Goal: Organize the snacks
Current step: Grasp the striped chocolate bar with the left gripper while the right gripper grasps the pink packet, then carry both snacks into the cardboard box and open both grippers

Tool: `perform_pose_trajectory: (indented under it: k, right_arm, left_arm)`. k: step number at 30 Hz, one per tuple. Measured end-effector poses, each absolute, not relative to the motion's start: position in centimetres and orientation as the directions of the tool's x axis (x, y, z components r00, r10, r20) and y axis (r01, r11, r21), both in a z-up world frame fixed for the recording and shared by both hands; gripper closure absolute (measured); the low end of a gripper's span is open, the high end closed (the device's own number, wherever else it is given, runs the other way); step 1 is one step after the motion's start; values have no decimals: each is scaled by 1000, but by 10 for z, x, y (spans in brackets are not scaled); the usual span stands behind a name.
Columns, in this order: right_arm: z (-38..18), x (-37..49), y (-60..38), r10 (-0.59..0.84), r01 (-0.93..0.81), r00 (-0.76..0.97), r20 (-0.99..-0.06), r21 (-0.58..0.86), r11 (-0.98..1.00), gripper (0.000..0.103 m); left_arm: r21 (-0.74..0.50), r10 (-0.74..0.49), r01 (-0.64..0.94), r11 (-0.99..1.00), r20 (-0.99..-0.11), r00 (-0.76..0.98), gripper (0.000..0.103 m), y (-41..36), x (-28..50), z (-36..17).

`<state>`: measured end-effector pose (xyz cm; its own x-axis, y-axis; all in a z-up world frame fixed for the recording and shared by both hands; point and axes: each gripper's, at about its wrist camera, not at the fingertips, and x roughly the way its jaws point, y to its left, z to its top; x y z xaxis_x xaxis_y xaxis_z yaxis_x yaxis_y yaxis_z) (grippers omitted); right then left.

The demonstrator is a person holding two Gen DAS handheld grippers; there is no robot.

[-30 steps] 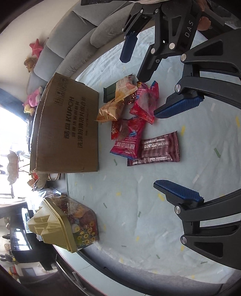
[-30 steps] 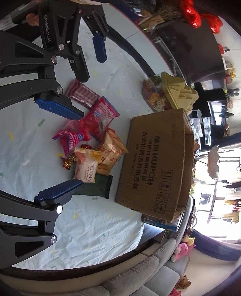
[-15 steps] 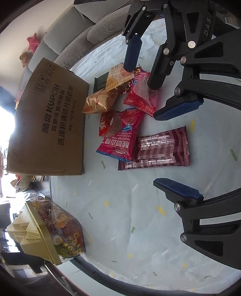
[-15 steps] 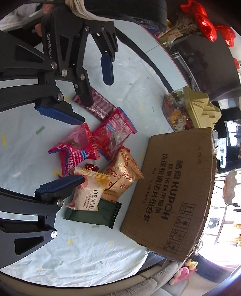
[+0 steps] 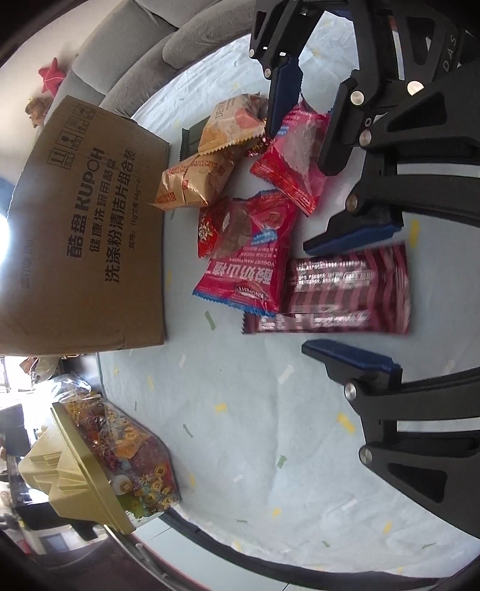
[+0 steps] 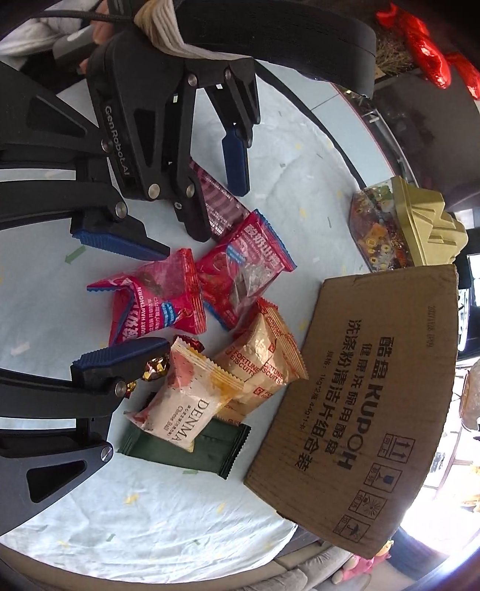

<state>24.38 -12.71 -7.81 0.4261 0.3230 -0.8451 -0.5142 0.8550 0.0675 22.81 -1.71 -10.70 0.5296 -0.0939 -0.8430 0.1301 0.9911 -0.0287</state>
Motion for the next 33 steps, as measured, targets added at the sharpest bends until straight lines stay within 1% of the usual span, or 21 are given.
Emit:
perform_pose_trajectory:
  k: [6, 8, 9, 20, 27, 33]
  right_arm:
    - [-85, 243, -116, 305, -520, 420, -855, 49, 853, 61]
    - [-85, 241, -114, 301, -511, 430, -851, 46, 859, 64]
    - [-85, 240, -115, 304, -507, 429, -850, 52, 860, 68]
    - [-69, 218, -123, 323, -452, 491, -809, 80, 888, 69]
    - [-51, 208, -127, 345, -441, 530, -775, 96, 893, 69]
    - [-25, 202, -136, 350, -418, 597, -722, 92, 904, 69]
  left_arm:
    - [-62, -119, 124, 990, -838, 533, 67, -9, 224, -107]
    - [-72, -123, 116, 991, -839, 530, 67, -7, 224, -107]
    - [-76, -125, 114, 991, -839, 529, 67, -5, 222, -106]
    - [-92, -115, 68, 993, -822, 558, 67, 10, 190, -90]
    - [-107, -129, 73, 992, -775, 618, 67, 12, 179, -64]
    - [-113, -150, 99, 989, -726, 671, 67, 9, 180, -35]
